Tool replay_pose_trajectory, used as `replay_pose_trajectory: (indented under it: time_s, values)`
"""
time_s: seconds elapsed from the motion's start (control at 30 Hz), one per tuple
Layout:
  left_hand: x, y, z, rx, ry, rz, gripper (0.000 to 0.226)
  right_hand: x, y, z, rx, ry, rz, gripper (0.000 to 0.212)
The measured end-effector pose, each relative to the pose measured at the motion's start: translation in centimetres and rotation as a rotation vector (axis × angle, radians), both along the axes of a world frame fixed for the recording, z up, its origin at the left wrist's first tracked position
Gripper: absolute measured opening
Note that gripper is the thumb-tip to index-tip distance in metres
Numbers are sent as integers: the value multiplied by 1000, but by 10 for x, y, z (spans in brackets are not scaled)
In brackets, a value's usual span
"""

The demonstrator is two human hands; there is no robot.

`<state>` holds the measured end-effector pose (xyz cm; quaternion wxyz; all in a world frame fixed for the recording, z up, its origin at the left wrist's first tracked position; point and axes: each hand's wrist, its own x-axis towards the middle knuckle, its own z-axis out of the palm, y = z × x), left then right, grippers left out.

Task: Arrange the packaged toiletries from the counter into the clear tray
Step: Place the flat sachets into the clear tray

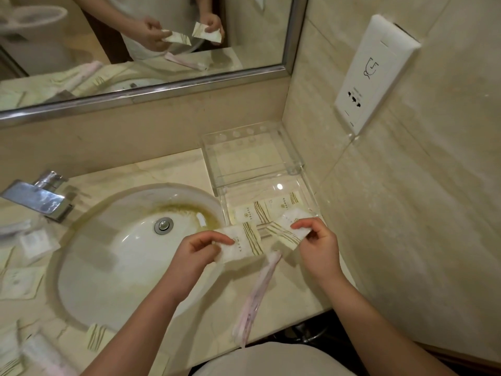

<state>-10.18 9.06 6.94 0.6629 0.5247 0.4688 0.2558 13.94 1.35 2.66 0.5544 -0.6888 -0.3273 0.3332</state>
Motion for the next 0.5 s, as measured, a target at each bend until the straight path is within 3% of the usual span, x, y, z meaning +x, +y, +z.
replay_pose_trajectory:
  time_s: [0.1,0.2,0.27,0.33,0.43,0.5]
  values:
    - [5,5,-6,101,129,50,22,0,0,3,-15,130,31,37]
    - [11,9,-4,49,65,74,38,-4,2,8,-35,177,27,25]
    - [12,12,-4,31,38,74,55,-6,5,12,-45,136,-17,30]
    - [12,15,-7,48,86,83,63,-6,8,16,-33,172,-34,51]
    - [14,24,-17,42,181,127,50,-1,13,14,-85,223,-70,78]
    - [18,31,-20,8,194,185,28,3,18,13,-127,286,-106,71]
